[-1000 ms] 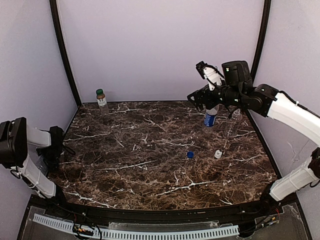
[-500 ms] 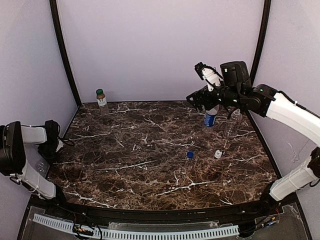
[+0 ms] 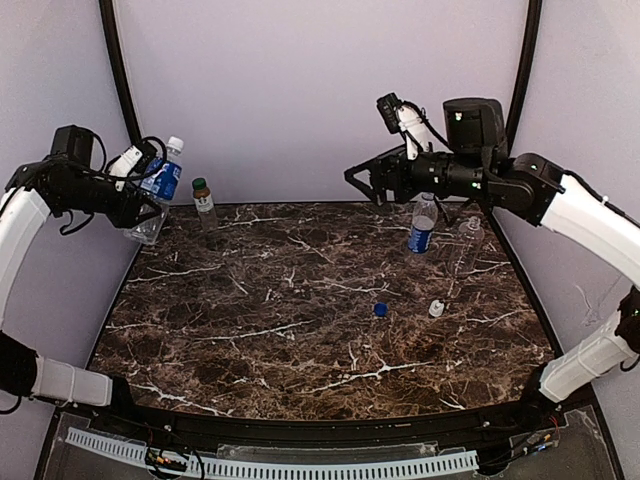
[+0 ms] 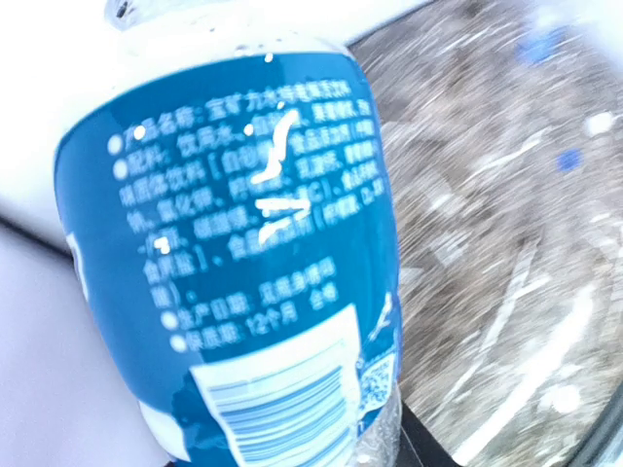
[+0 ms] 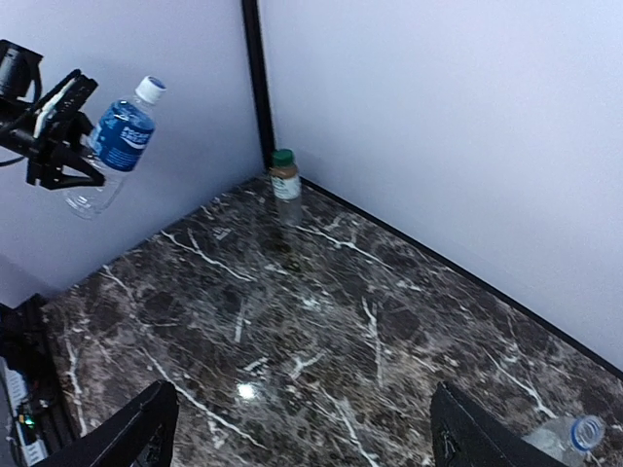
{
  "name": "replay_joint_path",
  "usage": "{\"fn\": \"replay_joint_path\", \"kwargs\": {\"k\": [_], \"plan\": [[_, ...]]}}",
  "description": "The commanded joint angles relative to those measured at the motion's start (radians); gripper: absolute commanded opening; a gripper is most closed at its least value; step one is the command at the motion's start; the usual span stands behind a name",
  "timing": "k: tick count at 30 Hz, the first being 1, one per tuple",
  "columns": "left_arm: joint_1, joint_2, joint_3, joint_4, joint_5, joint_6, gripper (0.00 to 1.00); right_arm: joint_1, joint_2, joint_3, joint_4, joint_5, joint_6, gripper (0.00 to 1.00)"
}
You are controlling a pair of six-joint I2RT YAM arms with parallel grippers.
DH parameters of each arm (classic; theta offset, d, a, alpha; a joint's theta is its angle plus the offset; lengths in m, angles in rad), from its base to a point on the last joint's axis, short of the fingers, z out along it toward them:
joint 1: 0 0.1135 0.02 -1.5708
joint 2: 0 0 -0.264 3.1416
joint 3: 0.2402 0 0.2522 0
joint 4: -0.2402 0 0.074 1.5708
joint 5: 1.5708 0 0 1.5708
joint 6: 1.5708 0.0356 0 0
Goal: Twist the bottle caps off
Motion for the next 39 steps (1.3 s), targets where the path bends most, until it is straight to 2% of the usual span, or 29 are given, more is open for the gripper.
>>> {"fn": "replay_joint_path", "kwargs": {"k": [1,2,7,12,14,17,21,24,25,26,30,32,36,39], "plan": [[-0.128,-0.084,0.059,-0.007,0.362,-0.128,0.39,0.099,0.064,0.115,0.101,-0.131,0.058,0.87],[-0.181,-0.104,0.052,0.021,0.362,-0.171,0.37,0.124,0.083,0.137,0.123,-0.147,0.062,0.87],[-0.288,-0.087,0.001,0.072,0.444,-0.295,0.32,0.205,0.202,0.261,0.22,-0.187,0.107,0.84],[-0.423,-0.091,0.001,0.015,0.433,-0.207,0.36,0.232,0.338,0.448,0.192,-0.19,0.146,0.8],[-0.443,-0.105,-0.006,0.022,0.421,-0.179,0.36,0.25,0.37,0.47,0.208,-0.195,0.146,0.79],[-0.457,-0.152,-0.083,0.123,0.389,-0.185,0.36,0.274,0.384,0.452,0.267,-0.192,0.142,0.79],[-0.469,-0.331,-0.34,0.373,0.306,-0.278,0.39,0.279,0.4,0.468,0.21,-0.038,0.174,0.77],[-0.476,-0.469,-0.625,0.69,0.243,-0.375,0.37,0.281,0.395,0.431,0.223,-0.058,0.192,0.77],[-0.483,-0.523,-0.675,0.753,0.214,-0.426,0.36,0.284,0.401,0.426,0.22,-0.064,0.199,0.77],[-0.487,-0.541,-0.746,0.865,0.201,-0.451,0.35,0.291,0.407,0.423,0.21,-0.061,0.2,0.77],[-0.499,-0.591,-0.896,1.149,0.127,-0.569,0.31,0.339,0.438,0.416,0.211,-0.075,0.132,0.8],[-0.499,-0.624,-0.968,1.215,0.122,-0.578,0.29,0.358,0.465,0.452,0.196,-0.057,0.104,0.81],[-0.499,-0.702,-1.093,1.221,0.083,-0.581,0.26,0.362,0.522,0.529,0.148,0.109,0.108,0.78],[-0.499,-0.765,-1.17,1.241,0.09,-0.558,0.26,0.358,0.57,0.572,0.134,0.155,0.091,0.77]]}}
